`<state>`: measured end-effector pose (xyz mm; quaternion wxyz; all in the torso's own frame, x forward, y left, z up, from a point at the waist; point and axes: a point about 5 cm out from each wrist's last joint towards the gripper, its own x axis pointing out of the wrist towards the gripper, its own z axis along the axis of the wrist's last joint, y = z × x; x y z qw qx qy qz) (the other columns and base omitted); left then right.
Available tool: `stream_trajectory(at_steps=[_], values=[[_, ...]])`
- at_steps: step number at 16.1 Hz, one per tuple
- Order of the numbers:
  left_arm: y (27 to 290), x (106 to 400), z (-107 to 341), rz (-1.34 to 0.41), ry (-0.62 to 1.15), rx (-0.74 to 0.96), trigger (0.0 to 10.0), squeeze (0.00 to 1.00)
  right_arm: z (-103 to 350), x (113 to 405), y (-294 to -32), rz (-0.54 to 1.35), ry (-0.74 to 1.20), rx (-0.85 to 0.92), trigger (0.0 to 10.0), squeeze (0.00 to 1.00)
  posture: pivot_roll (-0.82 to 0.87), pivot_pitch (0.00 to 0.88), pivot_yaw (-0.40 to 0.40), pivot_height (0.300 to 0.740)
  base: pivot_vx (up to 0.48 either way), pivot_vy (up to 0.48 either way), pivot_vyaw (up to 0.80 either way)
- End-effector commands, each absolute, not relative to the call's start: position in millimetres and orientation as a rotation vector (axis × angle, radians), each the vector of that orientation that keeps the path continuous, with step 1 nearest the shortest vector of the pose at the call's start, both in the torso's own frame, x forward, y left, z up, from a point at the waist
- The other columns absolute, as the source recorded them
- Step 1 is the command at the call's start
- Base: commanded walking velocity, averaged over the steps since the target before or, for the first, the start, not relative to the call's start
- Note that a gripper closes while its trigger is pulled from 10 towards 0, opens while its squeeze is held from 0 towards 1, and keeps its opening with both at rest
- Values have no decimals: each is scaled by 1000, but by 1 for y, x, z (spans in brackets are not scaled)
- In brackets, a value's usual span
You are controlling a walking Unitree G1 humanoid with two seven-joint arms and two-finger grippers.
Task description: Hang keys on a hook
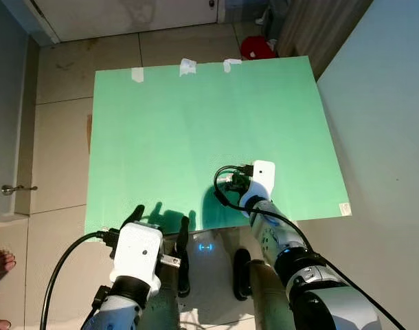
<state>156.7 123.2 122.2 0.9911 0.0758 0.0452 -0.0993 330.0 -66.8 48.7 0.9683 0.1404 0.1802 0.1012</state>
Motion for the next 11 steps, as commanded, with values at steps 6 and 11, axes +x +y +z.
stream_trajectory(at_steps=[6, 11], values=[[121, 169, 114, -218, 96, 153, 10000, 0, 69, 339, -57, 247, 287, 345, 0, 0, 133, 348, -28, 740, 0, 0, 0], [117, 207, 106, -258, 72, 163, 10000, 0, 104, 358, -75, 313, 149, 305, 0, 0, 47, 220, -23, 740, 0, 0, 0]])
